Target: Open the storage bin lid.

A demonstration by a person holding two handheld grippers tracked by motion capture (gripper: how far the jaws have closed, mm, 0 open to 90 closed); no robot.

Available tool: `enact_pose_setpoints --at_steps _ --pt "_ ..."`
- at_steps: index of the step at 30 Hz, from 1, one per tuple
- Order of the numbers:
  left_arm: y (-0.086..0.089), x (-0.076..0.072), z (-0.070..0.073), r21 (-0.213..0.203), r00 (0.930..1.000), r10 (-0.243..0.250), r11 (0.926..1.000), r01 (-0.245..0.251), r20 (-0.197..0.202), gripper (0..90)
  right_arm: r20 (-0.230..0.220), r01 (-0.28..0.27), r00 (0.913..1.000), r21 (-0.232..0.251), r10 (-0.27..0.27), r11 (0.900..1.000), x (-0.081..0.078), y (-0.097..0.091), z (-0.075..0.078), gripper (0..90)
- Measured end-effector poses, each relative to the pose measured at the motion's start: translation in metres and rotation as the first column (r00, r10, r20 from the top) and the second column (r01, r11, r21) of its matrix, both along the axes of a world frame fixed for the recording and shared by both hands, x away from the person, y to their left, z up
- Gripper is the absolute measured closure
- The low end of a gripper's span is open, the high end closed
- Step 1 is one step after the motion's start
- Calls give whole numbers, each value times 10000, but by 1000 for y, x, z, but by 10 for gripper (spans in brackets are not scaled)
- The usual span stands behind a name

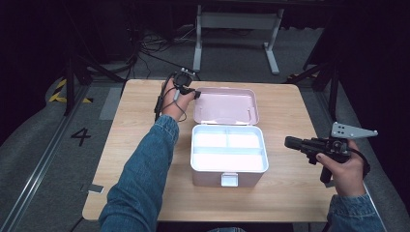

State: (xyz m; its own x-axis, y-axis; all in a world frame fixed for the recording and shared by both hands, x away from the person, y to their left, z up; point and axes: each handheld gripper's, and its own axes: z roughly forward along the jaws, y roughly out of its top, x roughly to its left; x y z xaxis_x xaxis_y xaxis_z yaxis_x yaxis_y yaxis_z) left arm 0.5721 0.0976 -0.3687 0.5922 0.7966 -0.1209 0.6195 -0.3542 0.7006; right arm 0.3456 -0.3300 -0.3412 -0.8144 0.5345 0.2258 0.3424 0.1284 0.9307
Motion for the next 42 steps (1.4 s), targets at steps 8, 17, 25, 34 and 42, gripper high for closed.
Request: enact_pose_setpoints --at_steps 8,17,25,34,42 --pt "3 3 -7 -156 9995 -37 9999 32 -321 720 0 25 10000 82 -25 10000 -2 -3 2 870" --pt "5 1 -7 -271 9996 45 9996 -53 -271 637 17 51 10000 37 -51 10000 -2 -3 2 869" --pt "15 -14 18 -798 9985 87 9968 -43 550 556 23 87 10000 36 -87 10000 -1 -2 2 860" --pt "25 -54 58 -1133 9876 -565 9908 735 1463 548 -65 70 10000 -140 -70 9999 3 3 1 851" --pt "40 -109 84 -818 9686 -1327 9849 1527 2103 529 -118 157 9998 -484 -163 9987 13 6 1 828"
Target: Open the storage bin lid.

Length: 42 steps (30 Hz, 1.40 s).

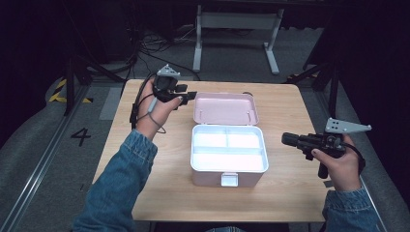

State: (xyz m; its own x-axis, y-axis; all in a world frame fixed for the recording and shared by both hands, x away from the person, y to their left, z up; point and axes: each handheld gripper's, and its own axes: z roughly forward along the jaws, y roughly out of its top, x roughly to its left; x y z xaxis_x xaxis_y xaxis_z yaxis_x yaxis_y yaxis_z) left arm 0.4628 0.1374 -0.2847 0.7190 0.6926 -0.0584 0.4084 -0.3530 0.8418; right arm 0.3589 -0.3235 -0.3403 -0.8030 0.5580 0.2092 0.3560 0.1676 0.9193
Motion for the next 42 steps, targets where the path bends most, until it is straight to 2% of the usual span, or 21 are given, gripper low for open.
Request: enact_pose_setpoints --at_steps 9,12,15,17,21,24,26,27,28,29,30,32,33,34,35,36,37,39,40,41,42 --pt "24 -47 12 18 9996 -178 9998 178 205 515 -67 338 9994 -394 -341 9987 13 -1 5 789" --pt "30 -57 14 114 9993 -263 9996 259 274 510 -101 499 9987 -456 -504 9977 16 -3 6 777" --pt "39 -70 14 124 9995 -292 9995 290 132 502 -184 778 9967 -787 -795 9939 20 -4 8 745" --pt "48 -83 13 366 9997 -261 9990 262 -25 484 -113 1201 9924 -1403 -1229 9828 22 -4 8 715" --pt "62 -96 8 722 9995 -54 9974 76 -311 471 -117 1509 9876 -2038 -1566 9673 24 -3 8 689" --pt "73 -103 0 1195 9981 206 9927 -136 -580 458 -157 1683 9842 -2298 -1766 9586 24 -4 8 661" --pt "76 -105 -3 1299 9970 338 9912 -246 -691 449 -230 1732 9827 -2380 -1838 9557 24 -5 7 656" --pt "79 -107 -6 1398 9967 448 9896 -350 -677 445 -276 1905 9785 -2608 -2046 9464 24 -8 6 638" --pt "82 -109 -9 1449 9962 529 9885 -425 -691 445 -276 1905 9785 -2608 -2046 9464 24 -8 6 638" --pt "84 -111 -11 1513 9953 630 9872 -513 -739 441 -302 2073 9738 -2888 -2252 9347 24 -11 5 628" --pt "86 -113 -13 1572 9946 715 9858 -590 -752 441 -302 2073 9738 -2888 -2252 9347 24 -11 5 628" --pt "90 -116 -17 1709 9928 868 9827 -716 -831 439 -402 2199 9692 -3028 -2430 9273 24 -16 5 621" --pt "94 -117 -22 1895 9900 1024 9784 -828 -965 438 -563 2227 9658 -3182 -2529 9215 24 -20 4 615" --pt "94 -117 -22 1895 9900 1024 9784 -828 -965 434 -563 2227 9658 -3182 -2529 9215 24 -20 4 615" --pt "98 -117 -28 2047 9856 1261 9736 -1012 -1125 428 -655 2329 9609 -3348 -2691 9131 23 -23 2 611" --pt "98 -117 -28 2047 9856 1261 9736 -1012 -1125 423 -655 2329 9609 -3348 -2691 9131 23 -23 2 611" --pt "102 -117 -33 2279 9804 1456 9671 -1128 -1330 422 -802 2357 9565 -3532 -2803 9054 23 -27 1 609" --pt "107 -117 -39 2336 9757 1562 9652 -1177 -1539 421 -970 2387 9518 -3623 -2911 9010 24 -29 -1 608" --pt "109 -117 -42 2327 9705 1688 9643 -1265 -1722 418 -1029 2397 9497 -3684 -2957 8982 24 -31 -2 605" --pt "112 -115 -45 2522 9701 1722 9594 -1259 -1708 418 -1095 2389 9483 -3719 -2979 8970 24 -32 -3 596" --pt "114 -115 -47 2672 9645 1831 9550 -1286 -1904 417 -1198 2348 9465 -3809 -2995 8943 25 -34 -4 591"
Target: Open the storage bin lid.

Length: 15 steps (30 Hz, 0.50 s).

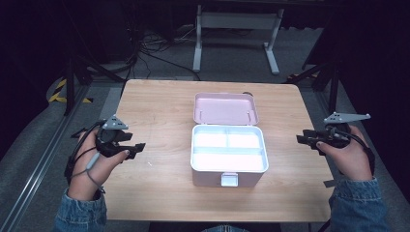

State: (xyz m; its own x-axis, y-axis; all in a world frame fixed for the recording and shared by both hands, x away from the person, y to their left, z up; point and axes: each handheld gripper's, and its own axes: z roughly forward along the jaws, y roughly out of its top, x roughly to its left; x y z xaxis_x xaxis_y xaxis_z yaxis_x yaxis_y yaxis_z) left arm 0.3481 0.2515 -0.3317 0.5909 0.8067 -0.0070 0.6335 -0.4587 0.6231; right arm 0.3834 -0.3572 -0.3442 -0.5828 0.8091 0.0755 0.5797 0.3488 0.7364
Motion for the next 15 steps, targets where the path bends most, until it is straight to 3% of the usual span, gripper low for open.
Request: enact_pose_setpoints --at_steps 3,4,8,12,13,14,15 --pt "8 2 -8 231 9987 424 9989 -417 -276 409 -214 95 9997 -201 -99 9998 2 -4 -4 588" --pt "11 4 -10 437 9986 432 9982 -419 -307 406 -309 165 9994 -286 -174 9995 2 -5 -5 588" --pt "19 6 -20 599 9945 700 9961 -655 -774 402 -491 344 9981 -410 -364 9986 4 -12 -10 582" --pt "23 11 -33 1139 9855 801 9915 -633 -1499 392 -899 551 9940 -729 -616 9958 6 -17 -18 570" --pt "23 11 -33 1139 9855 801 9915 -633 -1499 390 -1008 632 9923 -886 -720 9941 7 -18 -21 569" --pt "25 13 -39 1287 9801 890 9895 -665 -1777 390 -1124 701 9904 -948 -806 9930 8 -20 -23 567" --pt "25 14 -40 1362 9791 912 9884 -668 -1816 390 -1288 761 9877 -1007 -889 9920 8 -21 -25 567"
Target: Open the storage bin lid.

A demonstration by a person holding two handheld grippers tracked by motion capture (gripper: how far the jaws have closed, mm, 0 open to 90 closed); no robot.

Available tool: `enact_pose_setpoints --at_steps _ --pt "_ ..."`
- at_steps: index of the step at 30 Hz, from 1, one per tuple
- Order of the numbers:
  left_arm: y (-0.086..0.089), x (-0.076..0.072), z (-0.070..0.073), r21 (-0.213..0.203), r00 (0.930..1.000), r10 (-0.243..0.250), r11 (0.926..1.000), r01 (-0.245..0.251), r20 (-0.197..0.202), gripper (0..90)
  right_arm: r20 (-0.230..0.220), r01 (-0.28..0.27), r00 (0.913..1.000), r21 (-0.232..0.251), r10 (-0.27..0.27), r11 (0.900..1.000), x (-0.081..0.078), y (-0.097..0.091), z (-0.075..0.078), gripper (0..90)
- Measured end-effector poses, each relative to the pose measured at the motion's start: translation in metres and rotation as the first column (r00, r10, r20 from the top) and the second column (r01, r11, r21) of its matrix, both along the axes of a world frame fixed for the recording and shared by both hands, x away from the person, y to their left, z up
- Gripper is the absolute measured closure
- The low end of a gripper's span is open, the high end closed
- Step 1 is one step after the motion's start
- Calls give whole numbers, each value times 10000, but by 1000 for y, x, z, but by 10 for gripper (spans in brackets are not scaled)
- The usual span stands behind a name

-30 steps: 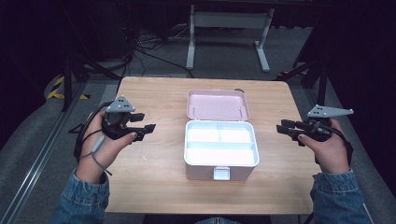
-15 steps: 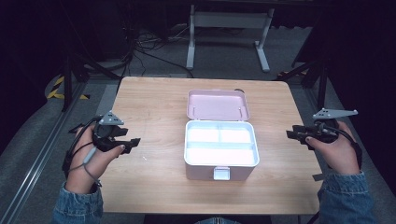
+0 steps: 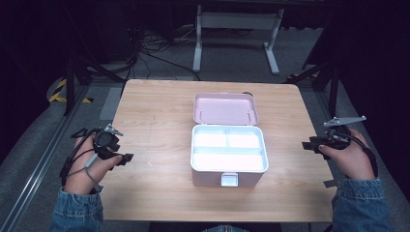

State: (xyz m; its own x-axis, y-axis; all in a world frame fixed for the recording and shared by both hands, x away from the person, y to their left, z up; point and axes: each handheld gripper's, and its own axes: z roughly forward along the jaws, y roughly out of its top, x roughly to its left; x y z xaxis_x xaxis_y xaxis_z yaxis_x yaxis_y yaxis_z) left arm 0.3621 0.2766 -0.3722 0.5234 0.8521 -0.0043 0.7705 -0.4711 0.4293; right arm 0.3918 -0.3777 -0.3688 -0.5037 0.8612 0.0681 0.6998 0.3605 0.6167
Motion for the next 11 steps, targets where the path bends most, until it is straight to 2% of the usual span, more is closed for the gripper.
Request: enact_pose_setpoints --at_steps 4,11 --pt "0 3 -5 -107 9996 71 9999 -74 -280 390 -345 235 9991 -45 -236 9997 2 -3 -6 567" --pt "-2 3 -6 -225 9994 34 9997 -42 -349 381 -412 171 9990 -21 -171 9999 1 -2 -7 562"
